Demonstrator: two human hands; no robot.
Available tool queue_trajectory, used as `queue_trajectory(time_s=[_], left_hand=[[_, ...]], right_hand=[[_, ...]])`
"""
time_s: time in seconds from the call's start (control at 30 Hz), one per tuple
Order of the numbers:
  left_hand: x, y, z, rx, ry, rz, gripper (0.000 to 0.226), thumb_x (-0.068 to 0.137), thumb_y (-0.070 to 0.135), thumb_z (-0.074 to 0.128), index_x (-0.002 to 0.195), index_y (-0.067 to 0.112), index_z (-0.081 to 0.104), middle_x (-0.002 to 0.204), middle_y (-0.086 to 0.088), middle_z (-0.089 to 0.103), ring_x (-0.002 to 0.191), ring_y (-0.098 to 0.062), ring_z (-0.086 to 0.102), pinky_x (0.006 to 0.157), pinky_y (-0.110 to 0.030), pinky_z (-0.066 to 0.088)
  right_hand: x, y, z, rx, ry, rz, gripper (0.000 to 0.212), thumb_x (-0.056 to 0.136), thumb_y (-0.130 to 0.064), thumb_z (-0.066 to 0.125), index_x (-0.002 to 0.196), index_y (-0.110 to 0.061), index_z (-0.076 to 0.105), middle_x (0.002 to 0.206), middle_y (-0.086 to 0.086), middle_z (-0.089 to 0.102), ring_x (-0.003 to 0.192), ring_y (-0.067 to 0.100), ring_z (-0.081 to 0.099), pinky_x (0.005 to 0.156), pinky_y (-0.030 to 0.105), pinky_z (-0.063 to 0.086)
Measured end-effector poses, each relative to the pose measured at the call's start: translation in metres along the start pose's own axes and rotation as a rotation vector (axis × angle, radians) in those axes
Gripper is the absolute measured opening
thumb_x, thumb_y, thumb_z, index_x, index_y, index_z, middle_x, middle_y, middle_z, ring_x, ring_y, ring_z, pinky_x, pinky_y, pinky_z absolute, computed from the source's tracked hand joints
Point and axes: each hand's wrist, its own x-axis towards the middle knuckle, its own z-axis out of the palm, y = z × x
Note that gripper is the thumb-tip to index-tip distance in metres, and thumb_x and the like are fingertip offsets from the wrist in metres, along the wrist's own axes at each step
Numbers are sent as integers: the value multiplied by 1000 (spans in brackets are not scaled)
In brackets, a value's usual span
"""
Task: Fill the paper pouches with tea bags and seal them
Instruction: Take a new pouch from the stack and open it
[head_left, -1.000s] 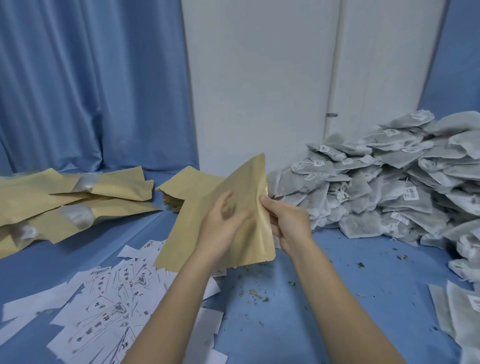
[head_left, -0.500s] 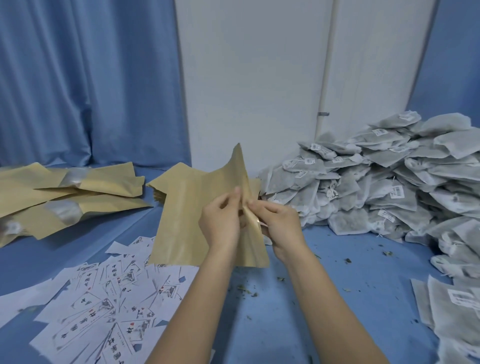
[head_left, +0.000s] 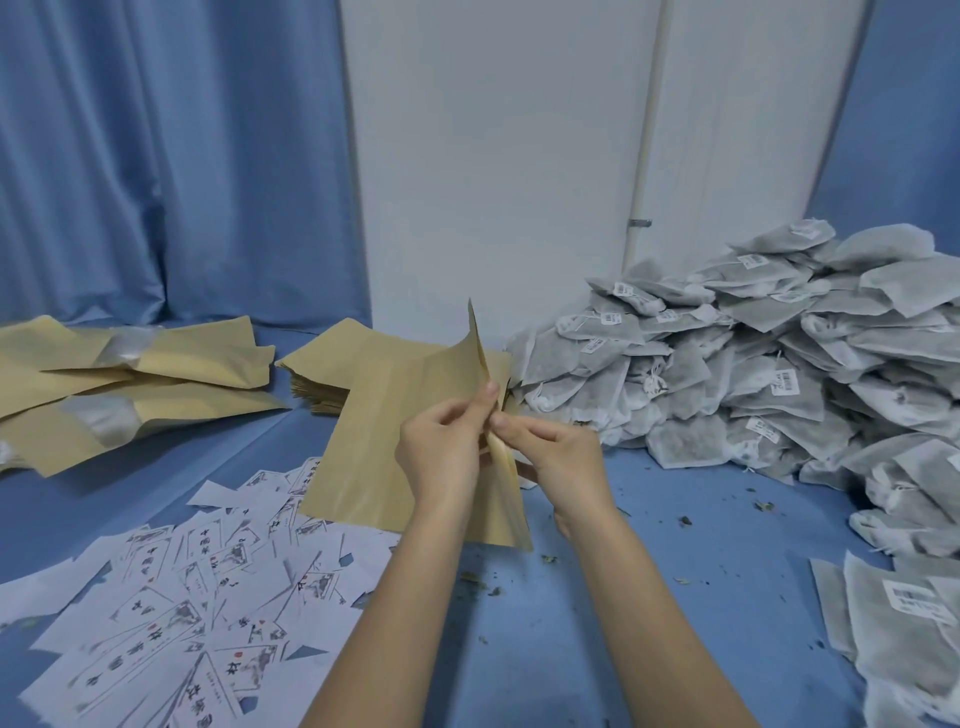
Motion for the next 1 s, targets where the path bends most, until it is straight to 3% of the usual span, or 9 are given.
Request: queue_trajectory(time_s=[0.13,0.3,0.4,0.47,0.57,0.67,0.8,0.9,1.0], left_hand=[[0,-4,5,-105,-36,-93,31,76,31,78,71,2,72,74,-17,70,64,-22,66,57,-29,56],[-1,-14,9,-51,-28,-80,30,80,31,74,68,4,72,68,-12,70,63,-24,67,52,-24,52],[-6,-20,15,198,-15,114,30,89,28,62,71,7,73,64,-6,69,69,-25,66,68,-27,53],[-8,-21,18,360,-2,220,31,92,21,55,71,4,70,58,-3,61,63,-23,55,57,-11,40],[-4,-21,20,486,-108,226,27,89,14,52,69,4,66,59,-1,59,59,-16,49,51,-12,34],[-1,-20,21,569,-169,204,26,87,13,53,63,8,61,70,-8,67,69,-22,57,54,-21,31],[-3,-22,23,587,-87,255,30,89,10,50,61,0,55,67,-15,63,67,-30,54,54,-27,26],[-6,-22,22,582,-103,281,41,90,8,49,51,12,35,51,-5,47,50,-17,39,52,-27,22],[-5,-22,18,584,-94,275,43,90,5,49,52,14,29,48,2,34,49,-13,33,53,-30,17]], right_hand=[[2,9,-5,-28,25,18,24,79,-27,71,93,-9,75,86,7,74,83,19,70,78,30,55],[2,14,-13,7,43,96,22,82,-26,69,94,-8,75,93,6,74,97,21,67,93,36,50],[1,14,-9,-308,142,-93,14,86,-23,65,84,-15,75,70,-11,71,70,3,65,67,18,50],[-1,10,-5,-566,171,-248,12,85,-18,63,92,-19,73,75,-16,69,72,-7,62,66,8,44],[2,9,-8,-905,128,-304,20,84,-12,58,99,-14,70,93,-1,70,89,12,63,79,25,47],[2,11,-12,-1046,136,-326,17,88,-10,51,90,-7,68,86,8,68,83,22,61,71,29,43],[-2,13,-9,-951,172,-382,20,93,-13,47,87,-8,65,80,8,66,76,22,58,69,30,43],[-3,15,-10,-858,202,-374,22,94,-18,51,80,-6,65,65,4,59,65,17,51,63,26,39],[1,15,-18,-736,275,-281,18,86,-12,53,72,-8,64,56,10,50,56,12,38,54,18,33]])
